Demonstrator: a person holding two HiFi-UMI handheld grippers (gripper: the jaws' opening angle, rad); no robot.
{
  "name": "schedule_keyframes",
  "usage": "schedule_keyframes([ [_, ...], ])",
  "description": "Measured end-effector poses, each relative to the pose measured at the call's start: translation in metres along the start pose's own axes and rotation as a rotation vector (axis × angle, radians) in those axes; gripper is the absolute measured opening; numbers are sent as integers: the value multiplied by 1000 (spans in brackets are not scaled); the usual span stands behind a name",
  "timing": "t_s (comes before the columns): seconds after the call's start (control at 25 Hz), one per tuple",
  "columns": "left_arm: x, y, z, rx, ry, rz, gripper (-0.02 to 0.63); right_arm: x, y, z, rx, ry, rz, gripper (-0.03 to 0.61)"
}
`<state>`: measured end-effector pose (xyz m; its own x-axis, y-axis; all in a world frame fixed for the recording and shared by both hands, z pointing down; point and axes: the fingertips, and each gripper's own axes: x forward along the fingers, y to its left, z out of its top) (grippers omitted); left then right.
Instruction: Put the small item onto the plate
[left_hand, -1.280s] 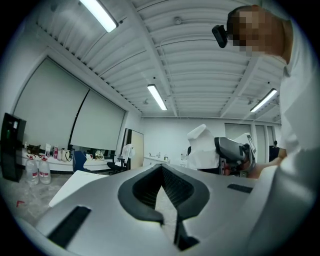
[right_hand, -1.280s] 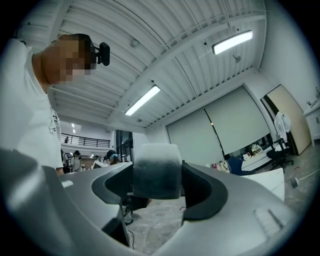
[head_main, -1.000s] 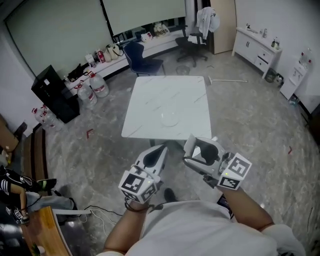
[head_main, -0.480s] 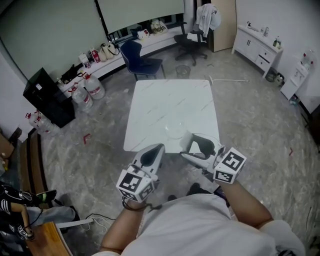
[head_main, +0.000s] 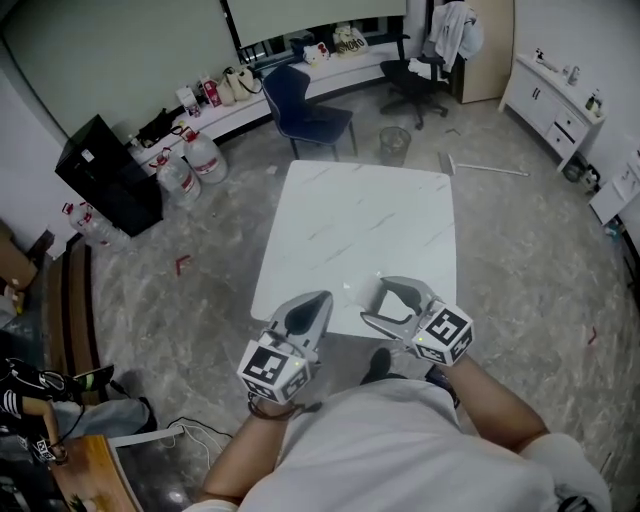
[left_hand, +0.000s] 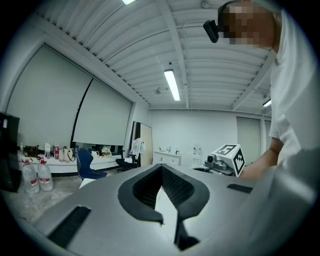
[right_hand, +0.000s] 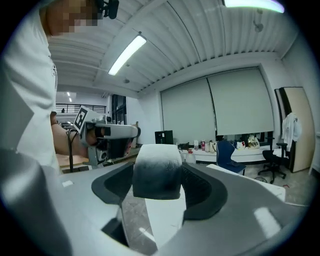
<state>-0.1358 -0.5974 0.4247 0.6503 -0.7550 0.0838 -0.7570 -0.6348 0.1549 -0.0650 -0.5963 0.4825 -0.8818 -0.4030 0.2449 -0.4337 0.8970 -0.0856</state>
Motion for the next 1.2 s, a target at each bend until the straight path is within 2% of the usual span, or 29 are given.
schedule_keyframes([
  [0.2, 56, 27, -16, 35, 4, 51, 5, 24, -56, -45, 6, 98, 61, 293],
  [0.48, 99, 64, -44, -3, 42, 87, 5, 63, -114, -115, 3, 238, 75, 293],
  [0.76, 117, 90, -64, -36, 92, 91, 5, 99, -148, -188, 0, 395, 75, 293],
  [0.96, 127, 109, -81, -45, 142, 85, 5, 123, -166, -237, 44, 487, 65, 293],
  [1.2, 137, 140, -95, -70, 173, 83, 6, 143, -179, -287, -44, 648, 80, 293],
])
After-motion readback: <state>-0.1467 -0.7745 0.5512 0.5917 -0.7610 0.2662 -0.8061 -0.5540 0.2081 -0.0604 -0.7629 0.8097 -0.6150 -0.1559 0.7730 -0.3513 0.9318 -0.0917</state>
